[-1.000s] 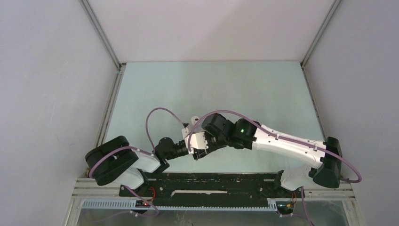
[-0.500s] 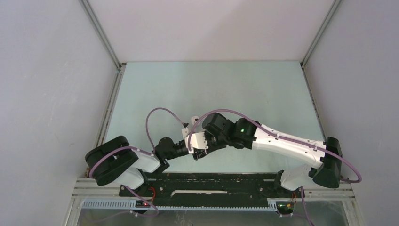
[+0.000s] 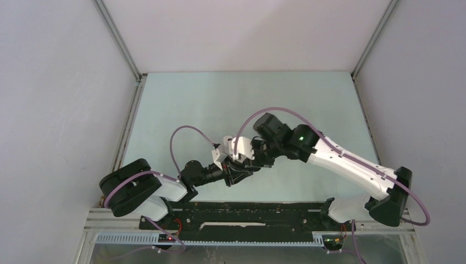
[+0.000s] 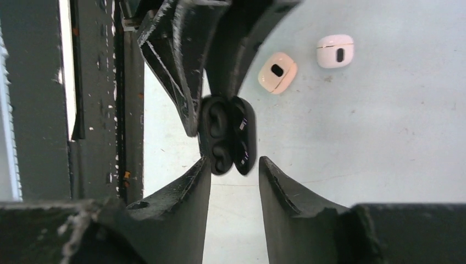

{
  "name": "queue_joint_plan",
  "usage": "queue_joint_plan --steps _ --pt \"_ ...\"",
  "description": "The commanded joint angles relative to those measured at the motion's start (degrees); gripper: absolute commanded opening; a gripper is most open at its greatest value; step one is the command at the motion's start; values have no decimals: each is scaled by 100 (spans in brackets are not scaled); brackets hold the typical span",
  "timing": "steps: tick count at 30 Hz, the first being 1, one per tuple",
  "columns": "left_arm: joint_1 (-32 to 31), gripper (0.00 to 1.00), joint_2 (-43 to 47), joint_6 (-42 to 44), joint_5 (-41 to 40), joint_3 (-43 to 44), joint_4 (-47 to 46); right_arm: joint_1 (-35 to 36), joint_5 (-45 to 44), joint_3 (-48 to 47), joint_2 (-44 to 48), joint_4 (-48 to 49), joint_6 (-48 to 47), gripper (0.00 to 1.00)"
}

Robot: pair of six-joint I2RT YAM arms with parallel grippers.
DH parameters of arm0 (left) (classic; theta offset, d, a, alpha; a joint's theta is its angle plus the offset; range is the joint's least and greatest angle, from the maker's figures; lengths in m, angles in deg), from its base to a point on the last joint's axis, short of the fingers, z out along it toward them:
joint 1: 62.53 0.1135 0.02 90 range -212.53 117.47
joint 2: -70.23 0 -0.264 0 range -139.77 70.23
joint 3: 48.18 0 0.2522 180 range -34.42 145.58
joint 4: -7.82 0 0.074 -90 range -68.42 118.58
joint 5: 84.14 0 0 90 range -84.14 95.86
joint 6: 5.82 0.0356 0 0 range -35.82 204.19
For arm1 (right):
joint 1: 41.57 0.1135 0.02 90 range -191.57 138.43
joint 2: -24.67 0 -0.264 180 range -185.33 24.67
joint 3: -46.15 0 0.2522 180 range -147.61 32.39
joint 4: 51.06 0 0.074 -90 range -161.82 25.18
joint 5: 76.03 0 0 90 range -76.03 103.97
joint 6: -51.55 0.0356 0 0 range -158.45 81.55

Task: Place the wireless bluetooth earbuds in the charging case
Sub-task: Insert the left earbud into the left side groove of the charging case, then close the charging case with the earbuds inside.

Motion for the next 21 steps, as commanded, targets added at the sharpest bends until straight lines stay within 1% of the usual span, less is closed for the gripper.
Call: queue_joint_plan --steps 1,2,3,4,5,7,10,13,17,21 --pt "44 0 -45 2 52 32 -384 -632 1158 -384 650 -81 200 41" --pt "48 0 -61 2 62 33 -394 -895 1314 -357 716 -40 236 41" --pt "44 0 -70 2 71 38 -408 -1154 1534 -298 799 37 292 45" --pt "48 0 -81 9 87 37 -426 -1442 1845 -209 893 137 341 52" --pt "45 0 -94 15 108 38 -435 -1773 2398 -72 960 240 396 61" --pt "44 0 -126 28 147 40 -466 -2277 3053 283 1001 511 511 83" --pt "47 0 -178 28 243 43 -563 -2652 3435 736 816 820 731 99" --pt "40 0 -248 46 368 39 -699 -2775 3827 1021 509 992 836 100" --pt "34 0 -305 29 444 54 -730 -2723 4306 1240 138 1116 718 100" --pt "37 0 -300 1 365 88 -594 -2596 4784 1238 -36 775 260 100"
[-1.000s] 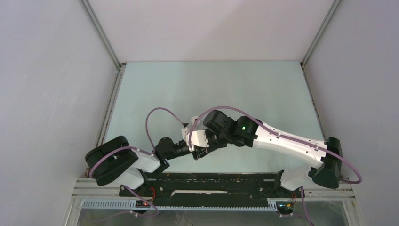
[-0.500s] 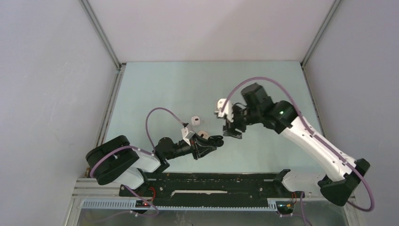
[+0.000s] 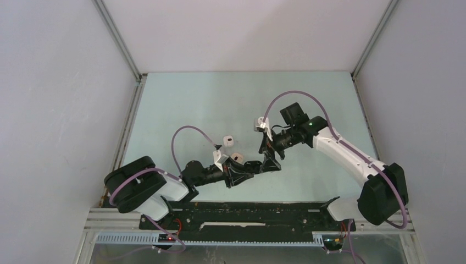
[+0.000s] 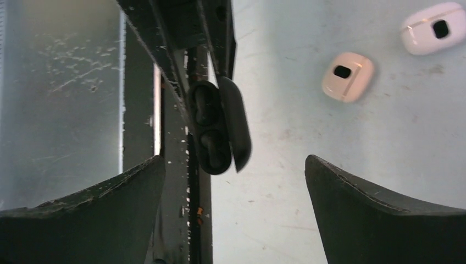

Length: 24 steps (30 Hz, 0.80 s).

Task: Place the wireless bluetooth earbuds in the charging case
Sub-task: Close the charging case with the earbuds inside, then place the charging case with the earbuds at the center of the board.

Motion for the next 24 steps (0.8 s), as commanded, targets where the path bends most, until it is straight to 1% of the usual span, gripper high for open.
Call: queue_joint_plan --steps 1,4,7,9,11,12,13,14,15,16,17,18,20,22,24 --pt "35 0 -11 -6 48 95 -243 192 914 -69 10 -146 -524 100" --pt "42 0 -47 -131 -112 187 -10 473 892 -69 187 -515 -881 100" --pt "61 0 -21 -156 -264 309 424 718 575 -65 478 -862 -1081 100" --pt "66 0 -36 -169 -372 351 576 573 314 -57 764 -881 -1010 100" --pt "70 0 -51 -157 -445 391 707 28 461 -35 1140 -778 -845 100" --pt "71 0 -61 -156 -475 410 747 -365 656 17 1342 -621 -729 100" --pt "71 0 -88 -150 -515 422 783 -757 849 134 1650 -282 -412 100" --pt "71 0 -110 -147 -558 437 834 -1101 729 361 1893 638 304 100" --pt "65 0 -143 -152 -601 480 914 -1355 306 668 2080 1379 851 100" --pt "68 0 -164 -164 -671 528 1058 -1481 -207 926 2237 1937 1198 100" --pt "70 0 -192 -207 -778 599 1253 -1527 -905 1255 2315 2349 1384 100" --pt "66 0 -226 -289 -937 706 1511 -1546 -1443 1436 2327 2596 1471 100" --pt "79 1 -281 -626 -1218 1062 2237 -1638 -1898 1505 2165 2659 1497 100" --pt "70 1 -336 -958 -1319 1595 3280 -1777 -1921 1305 1944 2462 1821 100" --pt "72 1 -425 -1074 -1437 2353 4344 -1821 -2013 1091 1868 2245 1872 100"
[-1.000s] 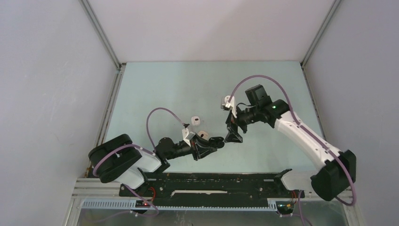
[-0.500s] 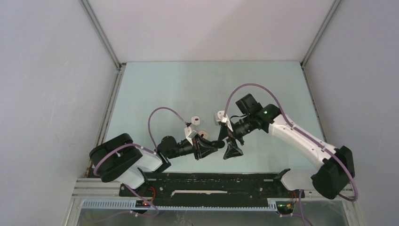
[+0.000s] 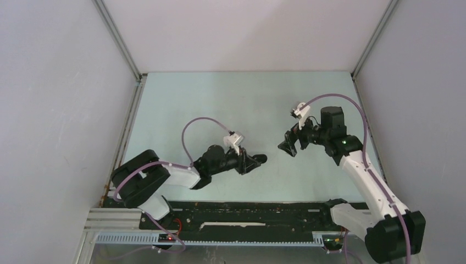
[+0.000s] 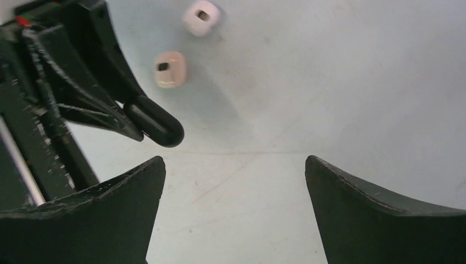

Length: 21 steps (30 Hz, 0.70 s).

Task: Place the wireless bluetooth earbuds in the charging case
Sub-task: Place the charging case with the earbuds at the center of the board.

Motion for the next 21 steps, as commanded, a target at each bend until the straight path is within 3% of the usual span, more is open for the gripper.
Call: queue_joint_plan --steps 1,7,13,21 --pt "39 2 -174 -520 -455 1405 2170 -144 -977 -312 -164 395 636 100" --pt "94 11 -1013 -897 -365 2936 3676 -182 -2174 -62 319 823 642 100" --pt "129 16 -1836 -1754 -89 3587 3523 -350 -2653 12 544 949 711 100" --pt "286 26 -2535 -2235 185 3976 3606 -362 -2331 13 439 856 605 100"
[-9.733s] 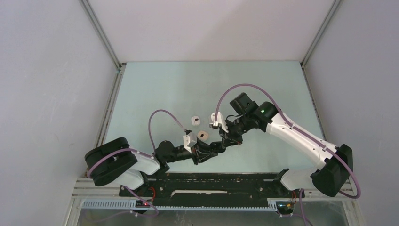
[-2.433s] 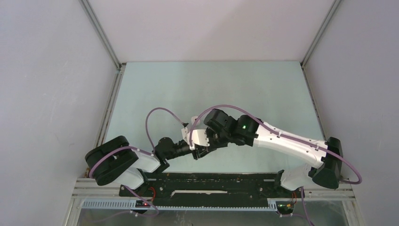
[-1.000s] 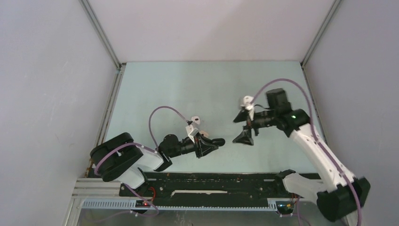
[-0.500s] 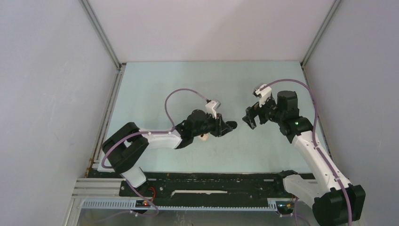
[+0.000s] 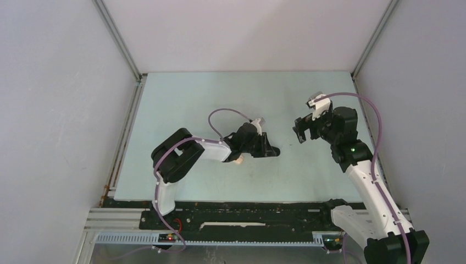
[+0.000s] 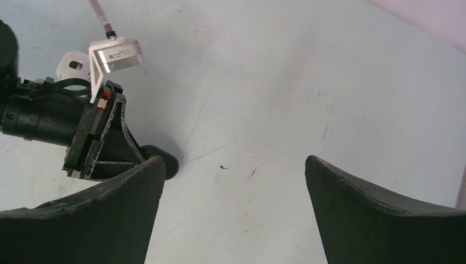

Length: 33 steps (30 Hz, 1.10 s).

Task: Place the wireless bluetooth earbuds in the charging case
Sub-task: Place the charging case with the earbuds at the center of the board, then reset both arms

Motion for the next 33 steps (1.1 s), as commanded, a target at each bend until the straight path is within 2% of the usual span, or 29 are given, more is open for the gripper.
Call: queue_joint_plan --steps 1,7,11,16,20,28,29,30,31,33 --pt "130 29 -122 -355 182 281 150 -5 22 -2 -37 169 -26 100" --pt "270 44 6 10 99 373 959 -9 35 -2 -34 140 -70 100" --pt "340 55 288 546 -372 425 1939 -7 47 -2 -170 108 -80 100" --pt "409 59 965 1340 -1057 264 2902 -10 28 -2 -329 101 -61 100" --pt "543 62 1672 1849 -1932 27 3396 -11 74 -2 -401 124 7 100" --pt "832 71 3161 2752 -3941 -519 3438 17 -318 -2 -550 499 676 100" --pt "827 77 3354 2801 -4183 -645 3378 22 -387 -2 -572 528 758 100" --pt "826 93 3562 2807 -4399 -789 3284 19 -445 -2 -602 558 872 100" --pt "827 99 3894 2761 -4570 -1000 3080 19 -488 -2 -650 578 931 100" --pt "828 100 4410 2570 -4795 -1453 2671 21 -569 -2 -739 620 1008 100"
